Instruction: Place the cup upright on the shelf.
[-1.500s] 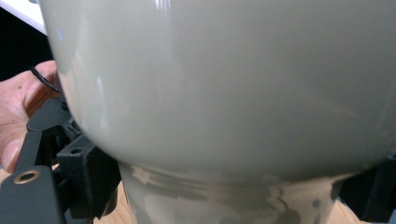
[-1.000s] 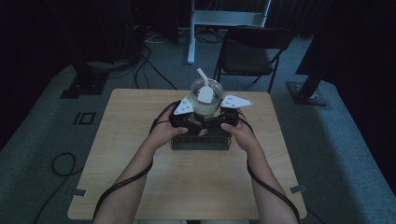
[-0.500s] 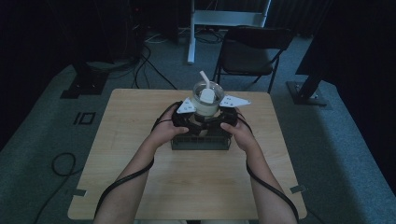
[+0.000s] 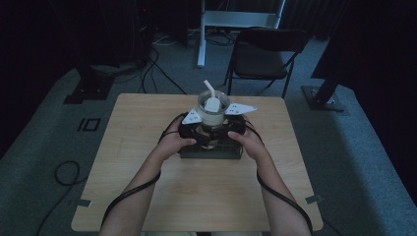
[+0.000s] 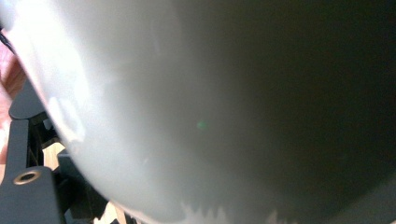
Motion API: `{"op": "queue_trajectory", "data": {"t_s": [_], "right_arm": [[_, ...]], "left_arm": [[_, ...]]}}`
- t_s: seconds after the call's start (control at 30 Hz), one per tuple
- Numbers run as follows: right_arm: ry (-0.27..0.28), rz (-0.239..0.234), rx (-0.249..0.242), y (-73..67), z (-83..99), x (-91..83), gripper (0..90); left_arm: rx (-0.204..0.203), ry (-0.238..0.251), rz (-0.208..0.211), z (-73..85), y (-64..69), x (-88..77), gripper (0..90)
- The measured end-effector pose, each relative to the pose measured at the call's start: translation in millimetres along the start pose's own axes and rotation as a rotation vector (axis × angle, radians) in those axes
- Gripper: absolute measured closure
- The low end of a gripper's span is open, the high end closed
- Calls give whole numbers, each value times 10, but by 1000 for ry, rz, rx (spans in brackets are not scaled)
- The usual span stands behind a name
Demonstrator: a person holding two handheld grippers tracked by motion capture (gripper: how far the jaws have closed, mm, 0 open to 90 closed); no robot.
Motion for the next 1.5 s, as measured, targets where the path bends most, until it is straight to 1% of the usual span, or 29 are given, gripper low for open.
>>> {"op": "queue_trajectory", "data": {"t_s": [0.13, 0.23, 0.33, 0.37, 0.43, 0.47, 0.53, 0.63, 0.67, 0.7, 0.73, 0.77, 0.97, 1.17, 1.3, 1.4, 1.43, 1.47, 1.5], "right_arm": [[-49, 17, 9, 2, 16, 37, 87], [-60, 31, 9, -3, 20, 50, 87], [-65, 41, 9, -23, 33, 41, 87], [-63, 46, 5, -30, 38, 38, 88], [-60, 50, 4, -39, 46, 34, 87], [-46, 56, -4, -53, 68, 28, 87], [-42, 59, -7, -62, 78, 25, 87], [-22, 82, -14, -94, 108, 14, 87], [6, 93, -18, -112, 135, 3, 88], [6, 93, -18, -112, 135, 3, 88], [51, 100, -8, -119, 166, -2, 88], [51, 100, -8, -119, 166, -2, 88], [137, 110, -3, -120, 226, -15, 88], [193, 126, 13, -133, 283, -65, 88], [193, 141, 5, -156, 296, -91, 88], [182, 135, -2, -154, 321, -124, 89], [159, 130, 2, -148, 352, -148, 91], [157, 112, 28, -142, 377, -178, 103], [168, 92, 45, -141, 390, -218, 115]], "left_arm": [[-47, 8, 3, 57, 0, 11, 109], [-49, 11, -1, 72, 7, 7, 108], [-54, 3, -8, 82, 19, -4, 105], [-63, -4, -8, 89, 22, -11, 102], [-68, -9, -8, 96, 31, -15, 97], [-75, -9, -15, 110, 43, -20, 96], [-81, -8, -19, 117, 49, -19, 93], [-85, 1, -30, 135, 75, -19, 85], [-87, 6, -33, 143, 86, -20, 82], [-87, 6, -33, 143, 86, -20, 82], [-92, 11, -38, 145, 90, -21, 82], [-92, 11, -38, 145, 90, -21, 82], [-98, 29, -49, 145, 114, -23, 82], [-96, 39, -49, 139, 158, -11, 81], [-89, 37, -46, 133, 181, -12, 81], [-94, 43, -48, 138, 176, -15, 83], [-99, 43, -52, 149, 167, -20, 83], [-115, 50, -50, 154, 160, -26, 83], [-114, 51, -50, 157, 157, -34, 83]]}}
Point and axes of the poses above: each handheld gripper's, and its own axes: x roughly forward along the jaws, z roughly out of its underside, y roughly to its right, the point moved 6 cm from there along x, roughly forward along the jaws, and after that the axes turned 9 degrees about x, right-handed, at the moved point
